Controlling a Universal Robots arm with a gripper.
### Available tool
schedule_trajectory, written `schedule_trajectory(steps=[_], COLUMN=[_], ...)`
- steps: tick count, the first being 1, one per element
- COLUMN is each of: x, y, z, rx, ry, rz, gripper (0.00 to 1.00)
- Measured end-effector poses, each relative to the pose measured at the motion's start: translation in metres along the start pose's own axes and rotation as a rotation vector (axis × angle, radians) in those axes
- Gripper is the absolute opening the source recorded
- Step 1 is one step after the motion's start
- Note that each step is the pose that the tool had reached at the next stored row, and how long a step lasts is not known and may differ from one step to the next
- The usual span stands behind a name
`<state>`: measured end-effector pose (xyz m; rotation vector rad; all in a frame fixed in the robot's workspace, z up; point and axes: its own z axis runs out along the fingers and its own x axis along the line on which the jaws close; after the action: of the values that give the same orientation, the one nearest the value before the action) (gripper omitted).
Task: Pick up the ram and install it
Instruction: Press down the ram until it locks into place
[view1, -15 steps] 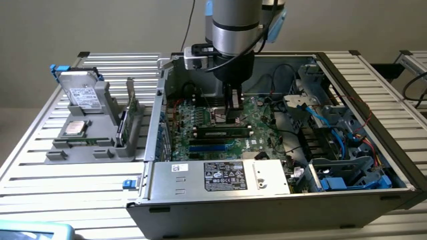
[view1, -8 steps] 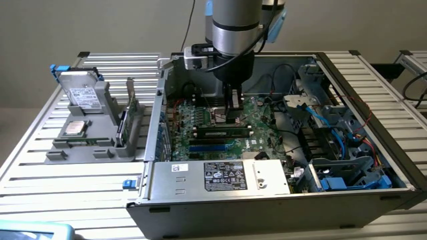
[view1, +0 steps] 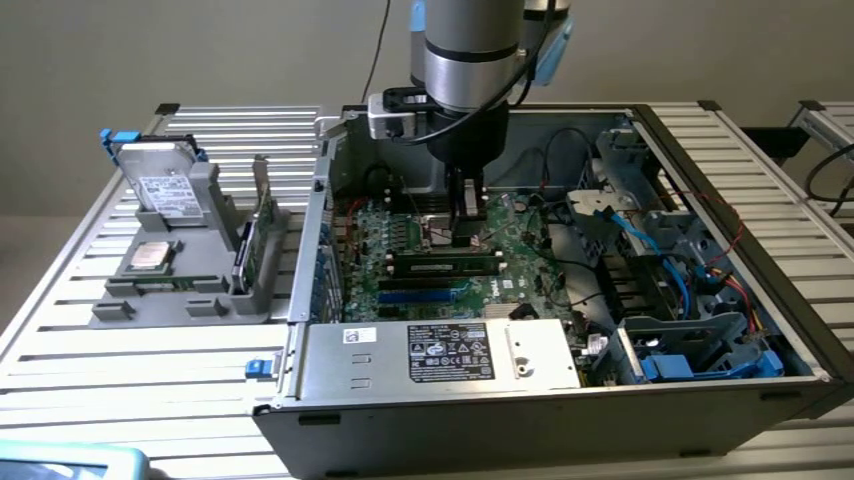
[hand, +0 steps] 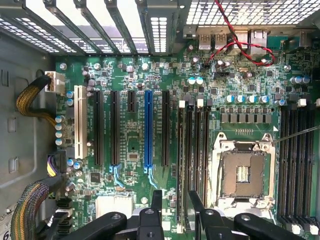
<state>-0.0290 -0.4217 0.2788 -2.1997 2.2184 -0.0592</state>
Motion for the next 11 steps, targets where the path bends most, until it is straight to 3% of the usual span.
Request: schedule_trajectory(steps=[2,4,5,6,8,11], x=[0.0,0.0,0.0,0.0,0.0,0.0], y=[0.0,0.0,0.0,0.0,0.0,-0.0036], z=[0.0,0.0,0.0,0.0,0.0002,0.0036], rx=[0.0,0.0,0.0,0.0,-0.0001,0.0], ry=[0.0,0.0,0.0,0.0,0.0002,-0.0053], rz=[0.0,0.0,0.0,0.0,0.0,0.0], gripper=[0.32,0.19,0.19,0.13,0.11,0.11])
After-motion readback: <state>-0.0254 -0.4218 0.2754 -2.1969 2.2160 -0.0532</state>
